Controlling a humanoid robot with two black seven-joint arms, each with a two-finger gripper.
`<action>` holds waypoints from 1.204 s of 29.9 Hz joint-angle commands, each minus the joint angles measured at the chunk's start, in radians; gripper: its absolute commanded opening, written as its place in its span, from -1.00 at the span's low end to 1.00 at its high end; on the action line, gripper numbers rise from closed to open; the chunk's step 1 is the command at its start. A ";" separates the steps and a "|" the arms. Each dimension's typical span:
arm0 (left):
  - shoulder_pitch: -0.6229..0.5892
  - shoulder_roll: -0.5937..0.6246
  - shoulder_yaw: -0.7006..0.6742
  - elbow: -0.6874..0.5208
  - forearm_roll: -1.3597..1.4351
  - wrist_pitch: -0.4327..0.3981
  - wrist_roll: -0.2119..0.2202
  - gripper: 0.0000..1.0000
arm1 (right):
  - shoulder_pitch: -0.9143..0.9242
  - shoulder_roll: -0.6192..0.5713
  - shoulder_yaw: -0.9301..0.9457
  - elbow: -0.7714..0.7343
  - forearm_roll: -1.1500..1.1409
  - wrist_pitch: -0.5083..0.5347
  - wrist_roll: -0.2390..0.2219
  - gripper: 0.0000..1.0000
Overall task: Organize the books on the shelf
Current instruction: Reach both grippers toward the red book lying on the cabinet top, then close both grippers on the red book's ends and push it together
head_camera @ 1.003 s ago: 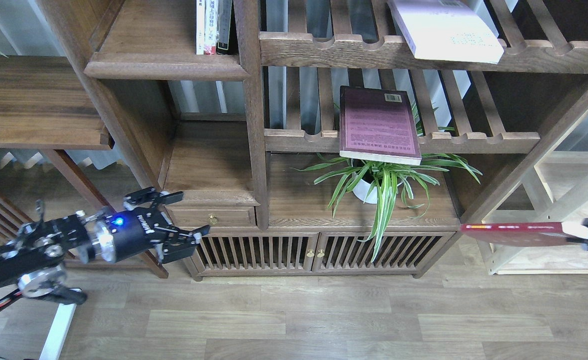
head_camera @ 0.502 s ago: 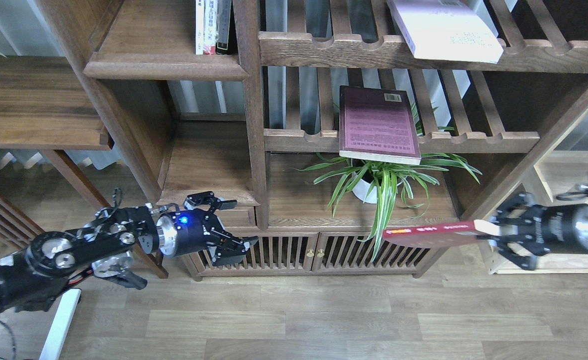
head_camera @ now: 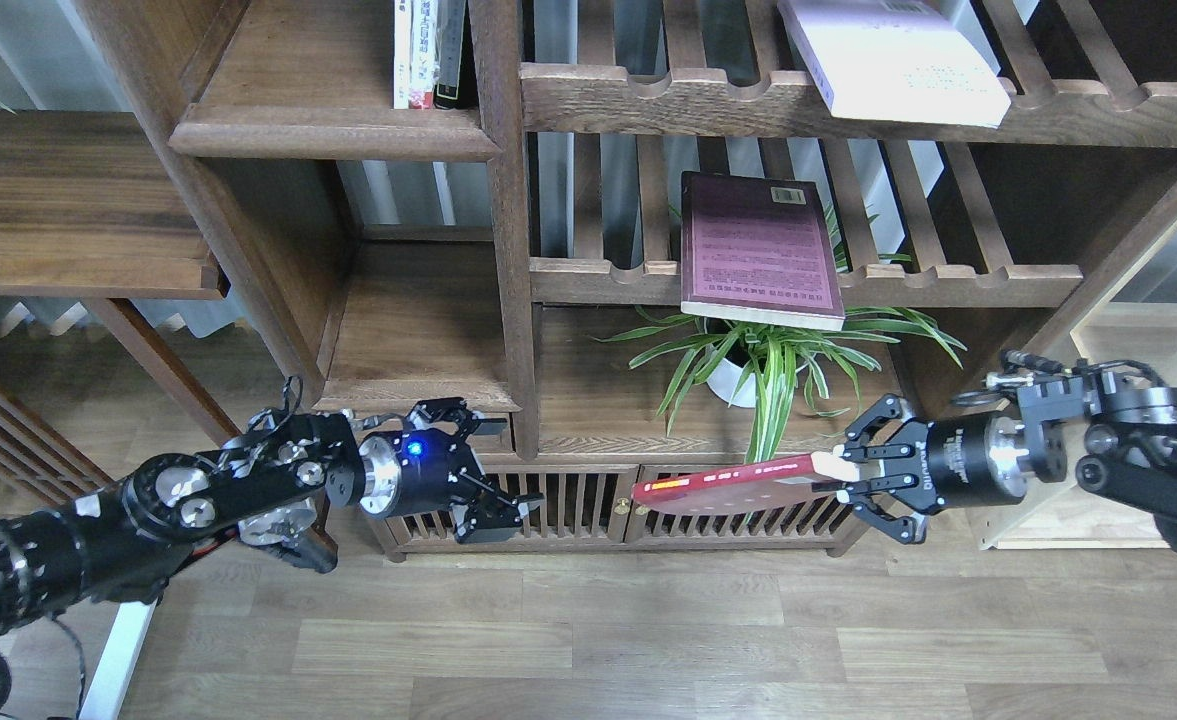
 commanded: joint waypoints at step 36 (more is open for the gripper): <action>-0.031 -0.187 0.053 0.273 -0.050 -0.162 0.049 0.96 | 0.027 0.128 0.008 0.005 0.007 0.009 0.000 -0.94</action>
